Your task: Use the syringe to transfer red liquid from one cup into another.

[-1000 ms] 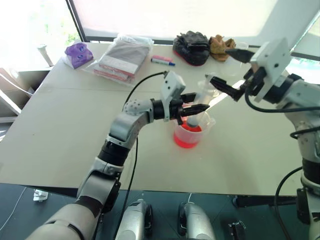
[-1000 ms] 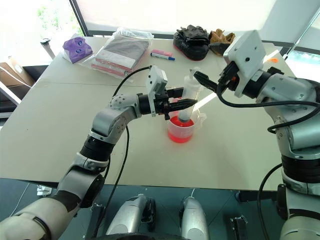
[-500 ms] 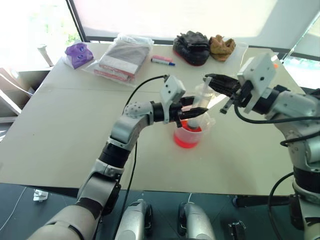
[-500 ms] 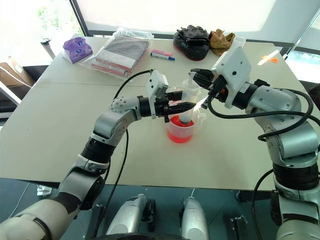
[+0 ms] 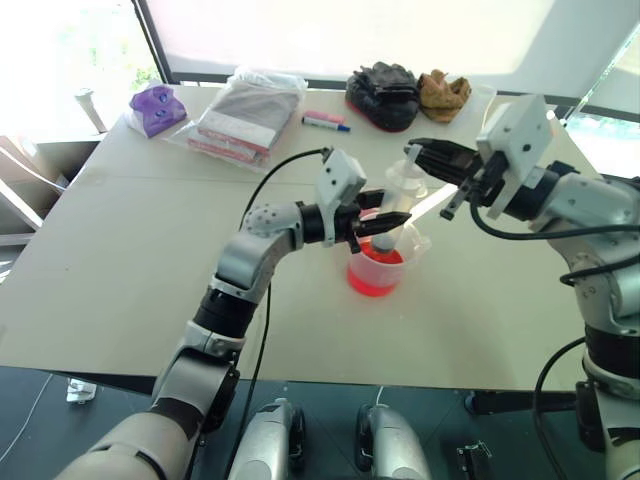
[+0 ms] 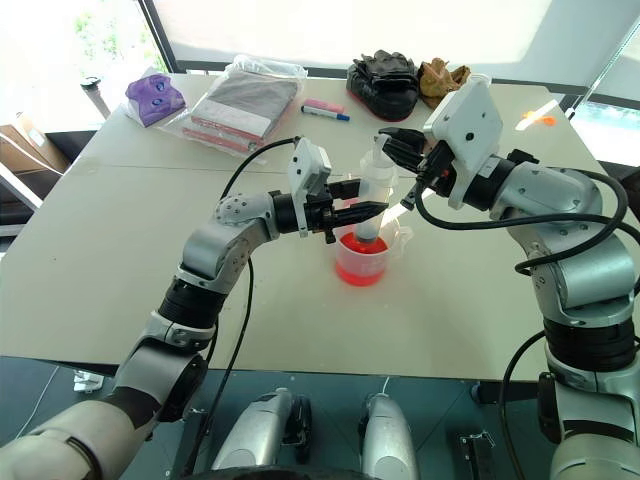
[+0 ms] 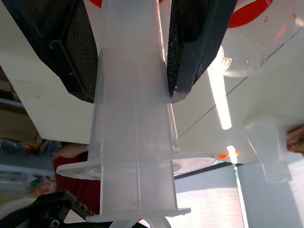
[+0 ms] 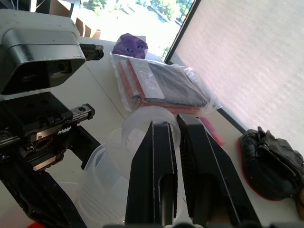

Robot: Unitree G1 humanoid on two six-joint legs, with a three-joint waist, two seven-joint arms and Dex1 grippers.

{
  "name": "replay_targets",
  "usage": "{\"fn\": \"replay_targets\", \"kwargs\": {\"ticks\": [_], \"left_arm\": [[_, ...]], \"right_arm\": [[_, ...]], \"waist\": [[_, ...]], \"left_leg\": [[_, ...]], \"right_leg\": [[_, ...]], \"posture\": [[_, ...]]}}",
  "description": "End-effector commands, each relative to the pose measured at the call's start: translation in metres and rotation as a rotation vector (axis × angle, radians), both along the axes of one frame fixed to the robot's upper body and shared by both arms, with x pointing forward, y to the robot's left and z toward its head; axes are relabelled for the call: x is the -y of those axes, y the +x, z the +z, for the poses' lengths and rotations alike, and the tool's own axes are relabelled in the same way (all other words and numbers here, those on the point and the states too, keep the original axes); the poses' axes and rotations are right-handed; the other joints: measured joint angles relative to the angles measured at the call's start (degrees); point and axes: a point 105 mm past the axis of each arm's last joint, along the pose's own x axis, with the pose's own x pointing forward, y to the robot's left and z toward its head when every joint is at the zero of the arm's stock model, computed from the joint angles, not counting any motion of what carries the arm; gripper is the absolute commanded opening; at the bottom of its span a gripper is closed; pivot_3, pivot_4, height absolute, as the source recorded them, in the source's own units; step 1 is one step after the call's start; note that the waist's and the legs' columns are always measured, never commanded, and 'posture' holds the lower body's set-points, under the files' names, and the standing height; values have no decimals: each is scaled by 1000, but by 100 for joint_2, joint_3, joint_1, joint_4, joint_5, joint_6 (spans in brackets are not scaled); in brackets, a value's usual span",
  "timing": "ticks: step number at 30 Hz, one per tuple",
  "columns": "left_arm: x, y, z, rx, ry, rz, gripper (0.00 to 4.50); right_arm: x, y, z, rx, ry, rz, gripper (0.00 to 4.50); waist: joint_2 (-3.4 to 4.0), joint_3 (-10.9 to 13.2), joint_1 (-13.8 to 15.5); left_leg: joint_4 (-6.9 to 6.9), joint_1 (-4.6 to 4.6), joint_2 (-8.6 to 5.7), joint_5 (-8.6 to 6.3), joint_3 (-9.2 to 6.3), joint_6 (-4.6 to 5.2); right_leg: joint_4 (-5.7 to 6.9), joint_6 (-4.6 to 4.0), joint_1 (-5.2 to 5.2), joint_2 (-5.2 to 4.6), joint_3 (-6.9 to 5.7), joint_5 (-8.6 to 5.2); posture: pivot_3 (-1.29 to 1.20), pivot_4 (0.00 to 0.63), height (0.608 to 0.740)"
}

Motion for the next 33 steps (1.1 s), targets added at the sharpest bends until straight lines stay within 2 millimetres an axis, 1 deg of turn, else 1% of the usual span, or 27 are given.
{"fn": "replay_targets", "kwargs": {"ticks": [1, 9, 15, 20, 25, 28, 31, 33], "left_arm": [[13, -17, -9, 10, 51, -90, 1554], [12, -16, -11, 9, 56, -87, 1554], [12, -15, -9, 10, 50, -79, 1554], [9, -9, 2, 18, 20, -50, 1554], [3, -1, 13, 19, -10, -12, 1554], [1, 1, 18, 32, -18, -2, 1554], [-1, 1, 22, 36, -25, 2, 1554], [-2, 2, 25, 35, -35, 6, 1554]], "right_arm": [[12, -5, 39, 177, 40, -69, 88], [12, -4, 43, 202, 53, -75, 88], [12, -3, 43, 194, 53, -76, 88], [10, -5, 27, 118, 19, -55, 88], [22, -6, 19, 72, -12, -85, 88], [33, -8, 14, 61, -34, -122, 1061], [41, -8, 17, 90, -52, -164, 2520], [48, -9, 21, 105, -47, -191, 2520]], "waist": [[0, 0, 1], [0, 0, 0], [0, 0, 1], [0, 0, 2], [0, 0, 11], [0, 0, 8], [0, 0, -3], [0, 0, -1]], "left_leg": [[0, 0, 0, 0, 0, 1], [0, 0, 0, 0, 0, 0], [0, 0, 0, 0, 0, -1], [0, 0, 0, 0, 0, 0], [0, -1, 0, 0, 0, 0], [0, -1, 0, -1, 0, 1], [0, 0, 0, -1, 0, 1], [0, 0, 0, -1, 0, 2]], "right_leg": [[0, 0, 0, 0, 0, 0], [0, 0, 0, 0, 0, 0], [0, 0, 0, 0, 0, 0], [0, 0, 0, 0, 0, 0], [-1, 0, 0, 0, -1, 0], [-2, 0, 1, -1, -1, 0], [-1, 0, 0, 0, -1, 0], [-1, -1, -1, 0, 0, 0]], "posture": [[0, 150, 740], [0, 150, 740], [0, 150, 740], [0, 150, 740], [0, 150, 740], [0, 150, 740], [0, 150, 740], [0, 150, 740]]}}
